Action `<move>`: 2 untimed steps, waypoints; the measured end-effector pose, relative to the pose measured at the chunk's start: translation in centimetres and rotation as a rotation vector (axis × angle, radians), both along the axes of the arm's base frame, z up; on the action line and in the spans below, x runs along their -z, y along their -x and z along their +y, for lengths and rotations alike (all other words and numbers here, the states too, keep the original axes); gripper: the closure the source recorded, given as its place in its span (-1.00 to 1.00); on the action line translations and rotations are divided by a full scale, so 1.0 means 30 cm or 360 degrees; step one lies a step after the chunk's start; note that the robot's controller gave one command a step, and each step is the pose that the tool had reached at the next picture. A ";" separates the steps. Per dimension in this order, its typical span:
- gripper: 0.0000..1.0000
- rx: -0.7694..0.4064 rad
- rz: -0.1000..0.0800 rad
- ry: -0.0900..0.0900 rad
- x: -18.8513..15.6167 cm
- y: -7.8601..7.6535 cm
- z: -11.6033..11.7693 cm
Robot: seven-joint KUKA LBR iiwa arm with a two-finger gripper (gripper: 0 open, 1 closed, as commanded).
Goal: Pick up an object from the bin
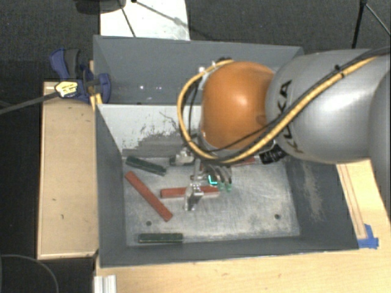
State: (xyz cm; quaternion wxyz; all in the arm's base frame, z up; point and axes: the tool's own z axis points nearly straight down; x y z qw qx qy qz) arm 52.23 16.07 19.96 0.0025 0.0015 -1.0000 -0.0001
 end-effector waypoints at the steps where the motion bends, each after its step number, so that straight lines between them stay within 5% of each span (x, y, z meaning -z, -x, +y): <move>1: -1.00 0.0006 -0.0012 -0.0002 -0.012 -0.006 -0.002; 2: -1.00 -0.0050 -0.0025 -0.0005 0.122 -0.018 -0.034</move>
Offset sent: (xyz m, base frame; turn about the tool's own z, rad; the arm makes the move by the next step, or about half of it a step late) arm 0.0059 -0.0329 -0.1264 -0.0931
